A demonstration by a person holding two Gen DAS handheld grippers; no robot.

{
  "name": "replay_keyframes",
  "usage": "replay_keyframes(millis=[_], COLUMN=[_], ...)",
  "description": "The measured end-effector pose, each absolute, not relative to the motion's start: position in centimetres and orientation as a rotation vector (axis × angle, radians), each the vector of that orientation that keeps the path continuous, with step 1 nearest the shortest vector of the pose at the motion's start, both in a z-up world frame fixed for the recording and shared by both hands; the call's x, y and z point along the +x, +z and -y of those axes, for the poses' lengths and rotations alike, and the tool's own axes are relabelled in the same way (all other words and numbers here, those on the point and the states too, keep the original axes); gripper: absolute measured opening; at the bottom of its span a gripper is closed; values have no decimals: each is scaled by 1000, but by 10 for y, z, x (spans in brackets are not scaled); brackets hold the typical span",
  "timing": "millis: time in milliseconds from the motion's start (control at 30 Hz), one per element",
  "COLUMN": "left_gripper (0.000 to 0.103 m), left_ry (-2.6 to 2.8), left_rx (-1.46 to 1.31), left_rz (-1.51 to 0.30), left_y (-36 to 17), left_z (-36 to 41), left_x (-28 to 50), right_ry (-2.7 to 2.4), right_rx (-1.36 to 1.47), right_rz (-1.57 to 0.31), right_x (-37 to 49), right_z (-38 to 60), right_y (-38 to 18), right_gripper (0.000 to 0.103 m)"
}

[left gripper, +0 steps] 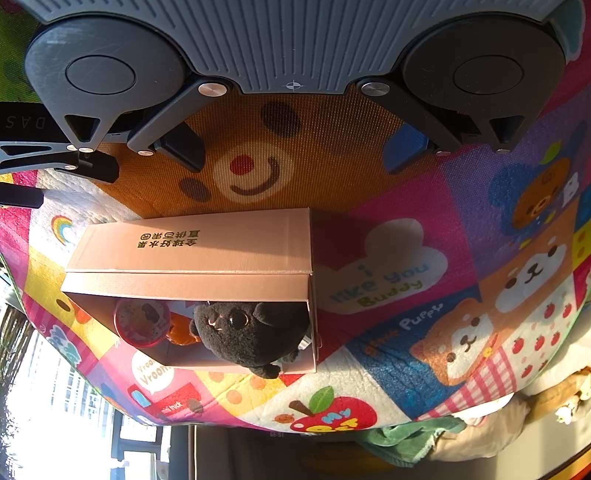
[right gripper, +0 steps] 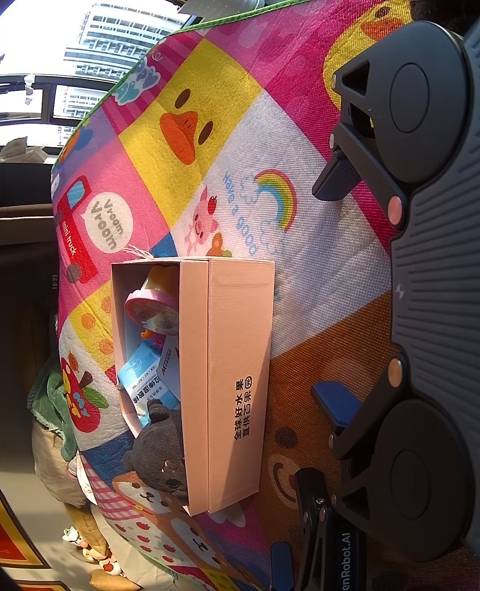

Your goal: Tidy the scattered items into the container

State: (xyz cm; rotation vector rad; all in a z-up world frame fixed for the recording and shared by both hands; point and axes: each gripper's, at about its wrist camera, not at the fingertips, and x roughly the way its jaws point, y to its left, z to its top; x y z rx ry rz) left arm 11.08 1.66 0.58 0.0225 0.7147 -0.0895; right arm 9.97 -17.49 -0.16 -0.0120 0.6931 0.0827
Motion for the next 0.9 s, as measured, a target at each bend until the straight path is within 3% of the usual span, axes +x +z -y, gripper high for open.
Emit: replay_keyframes(millis=[900], left_gripper=[103], left_ry=[-91], left_rx=[14], left_rz=[-712], left_y=[6], left_z=[-18], left_x=[110], right_ry=[82], right_rx=[-13], right_rz=[-693], right_x=[100], right_z=[176], right_y=[-1], right_gripper=[103])
